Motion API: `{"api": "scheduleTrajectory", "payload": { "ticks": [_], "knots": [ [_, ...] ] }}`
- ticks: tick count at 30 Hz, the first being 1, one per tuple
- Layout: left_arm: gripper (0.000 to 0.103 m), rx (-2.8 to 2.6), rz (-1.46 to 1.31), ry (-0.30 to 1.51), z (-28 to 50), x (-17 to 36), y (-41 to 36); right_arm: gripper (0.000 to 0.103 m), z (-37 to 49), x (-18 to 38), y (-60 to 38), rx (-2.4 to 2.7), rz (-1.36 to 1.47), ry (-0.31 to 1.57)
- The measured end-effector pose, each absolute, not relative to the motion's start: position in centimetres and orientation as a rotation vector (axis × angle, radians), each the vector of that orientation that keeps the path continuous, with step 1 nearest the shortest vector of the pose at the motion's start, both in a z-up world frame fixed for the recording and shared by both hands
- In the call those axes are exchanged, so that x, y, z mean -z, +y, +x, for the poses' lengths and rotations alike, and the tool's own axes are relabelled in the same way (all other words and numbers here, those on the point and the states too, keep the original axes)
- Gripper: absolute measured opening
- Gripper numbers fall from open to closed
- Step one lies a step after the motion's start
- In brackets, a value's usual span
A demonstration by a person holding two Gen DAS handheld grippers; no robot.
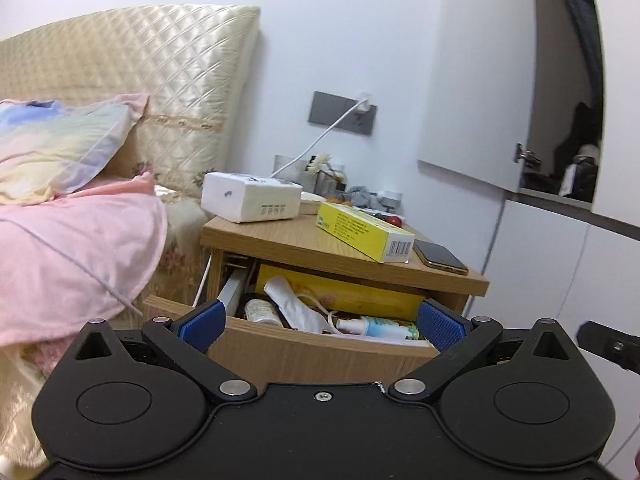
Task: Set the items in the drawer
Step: 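Reach the right gripper over the nightstand toward the yellow medicine box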
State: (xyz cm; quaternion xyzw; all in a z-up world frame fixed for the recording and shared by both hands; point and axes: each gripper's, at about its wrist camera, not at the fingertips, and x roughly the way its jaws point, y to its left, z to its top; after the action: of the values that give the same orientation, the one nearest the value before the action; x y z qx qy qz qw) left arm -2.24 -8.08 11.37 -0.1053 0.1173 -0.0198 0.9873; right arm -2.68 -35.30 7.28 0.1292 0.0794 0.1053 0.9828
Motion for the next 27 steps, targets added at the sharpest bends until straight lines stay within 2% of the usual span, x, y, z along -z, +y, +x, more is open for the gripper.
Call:
{"api": "scheduleTrajectory", "payload": {
  "ticks": [11,19,27],
  "knots": [
    [0.102,-0.009,-0.199,0.172,0.9,-15.0,-11.1,0.103,-0.8,-8.4,-37.2,-0.26,0.311,0.198],
    [0.102,-0.034,-0.06,0.131,0.9,-17.2,-6.9,0.103,0.4,-8.6,-37.2,-0.28,0.333,0.181],
    [0.102,-0.022,-0.019,0.125,-1.1,-13.0,-3.5,0.103,1.0,-8.3,-33.5,-0.336,0.339,0.167]
  ]
}}
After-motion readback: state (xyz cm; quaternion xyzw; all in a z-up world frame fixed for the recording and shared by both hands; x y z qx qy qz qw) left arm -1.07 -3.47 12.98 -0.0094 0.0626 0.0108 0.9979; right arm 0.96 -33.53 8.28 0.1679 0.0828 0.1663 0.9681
